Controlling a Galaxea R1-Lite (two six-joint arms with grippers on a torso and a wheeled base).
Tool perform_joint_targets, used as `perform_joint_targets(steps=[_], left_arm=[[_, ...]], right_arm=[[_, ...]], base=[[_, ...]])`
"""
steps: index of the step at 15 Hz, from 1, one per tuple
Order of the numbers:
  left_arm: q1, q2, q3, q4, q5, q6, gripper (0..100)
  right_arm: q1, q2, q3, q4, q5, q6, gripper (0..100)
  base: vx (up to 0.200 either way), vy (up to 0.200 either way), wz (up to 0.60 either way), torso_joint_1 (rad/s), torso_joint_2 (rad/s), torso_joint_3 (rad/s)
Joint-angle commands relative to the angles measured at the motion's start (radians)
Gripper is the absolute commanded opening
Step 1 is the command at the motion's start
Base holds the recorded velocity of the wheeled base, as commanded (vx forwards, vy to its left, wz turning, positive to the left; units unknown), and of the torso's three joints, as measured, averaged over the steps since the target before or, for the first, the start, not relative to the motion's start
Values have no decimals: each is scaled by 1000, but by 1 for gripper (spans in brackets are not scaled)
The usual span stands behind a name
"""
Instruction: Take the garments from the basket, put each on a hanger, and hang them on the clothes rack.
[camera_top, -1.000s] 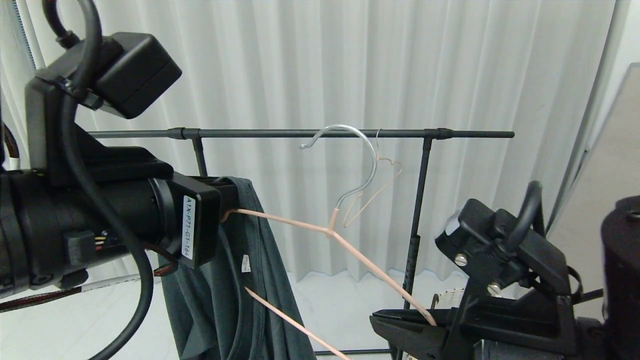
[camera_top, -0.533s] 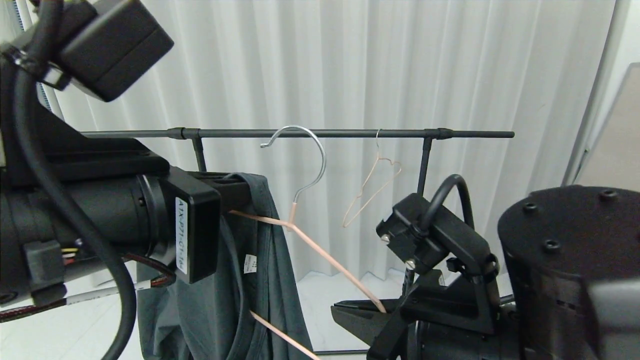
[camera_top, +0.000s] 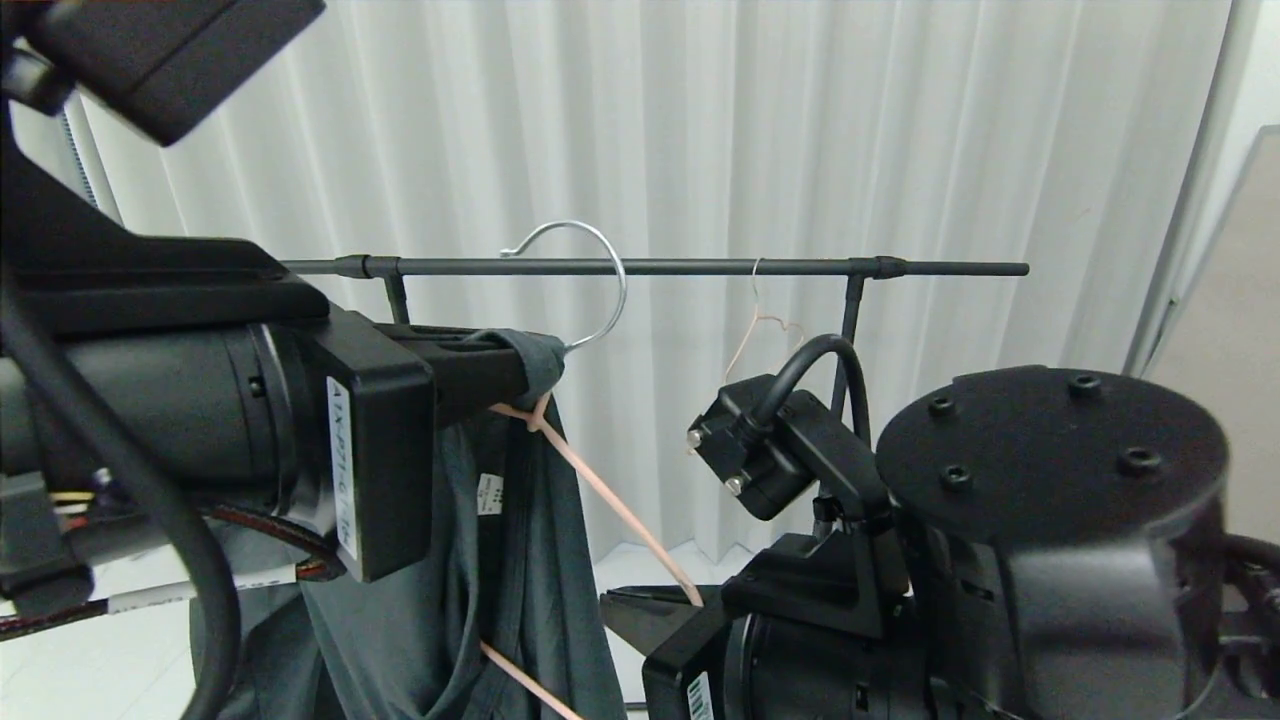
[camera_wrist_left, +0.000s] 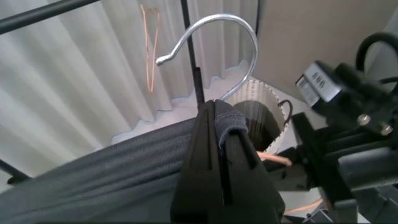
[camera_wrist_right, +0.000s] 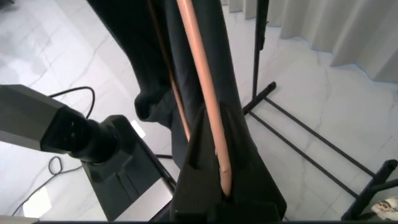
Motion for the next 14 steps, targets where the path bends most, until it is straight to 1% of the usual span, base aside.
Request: perform_joint_targets(steps=[1,3,5,8,11,14], left_arm=[[1,-2,0,0,1,1,0],[27,-22,5,1,4,3,0],[62,-39,8,1,4,12,0],[136,-50,11,0,4,56,0],[136,-56,17,0,2,61,0],[130,-51,22,-2,1,61,0]], right_arm=[[8,8,-1,-1,-3,6,0],[3,-13,-2,-2,-15,29,0],[-5,-35,3,-1,-52,46,0],[-9,-59,3,-2,-98,69,0],[-9,-59,-1,-4,-138,69,0],[-9,-58,-2,-34,-164,67,0]], base=[[0,0,0,0,0,0],[0,0,0,0,0,0],[0,0,0,0,0,0],[0,0,0,0,0,0],[0,0,0,0,0,0],[0,0,0,0,0,0]])
